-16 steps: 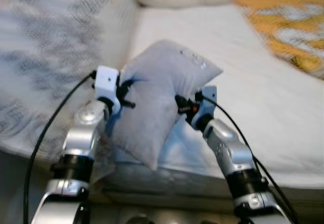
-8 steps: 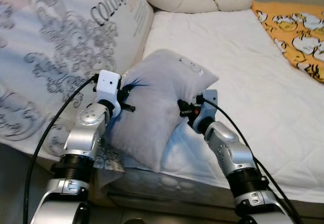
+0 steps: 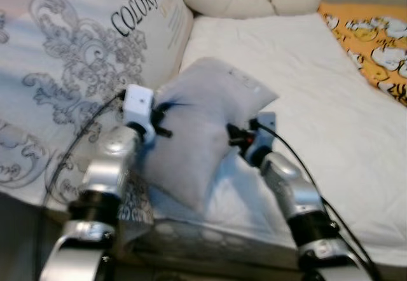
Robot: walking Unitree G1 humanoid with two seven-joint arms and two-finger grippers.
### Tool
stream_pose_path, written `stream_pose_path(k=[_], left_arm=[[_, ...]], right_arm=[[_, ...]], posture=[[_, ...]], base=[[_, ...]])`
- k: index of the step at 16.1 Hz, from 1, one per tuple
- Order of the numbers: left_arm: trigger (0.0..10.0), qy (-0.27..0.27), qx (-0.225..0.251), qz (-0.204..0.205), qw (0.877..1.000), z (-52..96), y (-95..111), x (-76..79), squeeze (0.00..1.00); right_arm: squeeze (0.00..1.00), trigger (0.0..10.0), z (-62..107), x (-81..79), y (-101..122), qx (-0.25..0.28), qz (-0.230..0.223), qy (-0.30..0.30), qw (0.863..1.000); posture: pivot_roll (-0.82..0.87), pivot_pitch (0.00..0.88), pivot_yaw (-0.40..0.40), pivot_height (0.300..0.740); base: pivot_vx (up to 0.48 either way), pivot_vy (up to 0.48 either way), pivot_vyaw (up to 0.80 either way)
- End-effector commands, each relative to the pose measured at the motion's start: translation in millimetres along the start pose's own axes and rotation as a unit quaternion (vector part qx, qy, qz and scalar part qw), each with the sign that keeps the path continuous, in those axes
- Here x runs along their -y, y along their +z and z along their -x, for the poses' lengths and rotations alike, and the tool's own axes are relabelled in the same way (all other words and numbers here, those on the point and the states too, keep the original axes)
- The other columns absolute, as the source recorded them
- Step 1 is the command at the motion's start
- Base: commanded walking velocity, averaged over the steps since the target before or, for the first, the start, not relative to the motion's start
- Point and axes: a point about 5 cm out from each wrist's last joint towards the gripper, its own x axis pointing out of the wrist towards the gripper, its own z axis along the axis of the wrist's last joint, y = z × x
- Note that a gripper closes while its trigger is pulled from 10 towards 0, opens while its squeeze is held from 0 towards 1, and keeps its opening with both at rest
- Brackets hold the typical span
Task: Clean up the room
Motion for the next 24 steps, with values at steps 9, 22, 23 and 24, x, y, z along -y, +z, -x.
stream_pose_path(k=[9, 22, 23, 24], left_arm=[[10.0, 0.057, -0.011, -0.077, 0.995, -7.7, 1, -25.8, 0.00], [10.0, 0.101, 0.025, -0.124, 0.987, -39.0, 23, -22.3, 0.00], [10.0, 0.089, 0.033, -0.112, 0.989, -45.6, 29, -10.5, 0.00], [10.0, 0.088, 0.033, -0.111, 0.989, -46.8, 30, -8.1, 0.00]], right_arm=[[1.00, 10.0, 14.7, 30.6, -3, -0.010, 0.122, -0.026, 0.992], [1.00, 10.0, 51.1, 12.7, 33, 0.023, 0.181, 0.219, 0.958], [1.00, 10.0, 55.5, 15.0, 37, 0.029, 0.193, 0.215, 0.957], [1.00, 10.0, 56.8, 15.3, 38, 0.030, 0.193, 0.216, 0.957]], posture=[[0.02, 0.000, 0.076, 0.740], [-0.03, 0.000, 0.066, 0.740], [-0.06, 0.000, 0.063, 0.740], [-0.07, 0.000, 0.063, 0.740]], base=[[0.095, 0.000, 0.00], [0.000, 0.000, 0.00], [0.000, 0.000, 0.00], [0.000, 0.000, 0.00]])
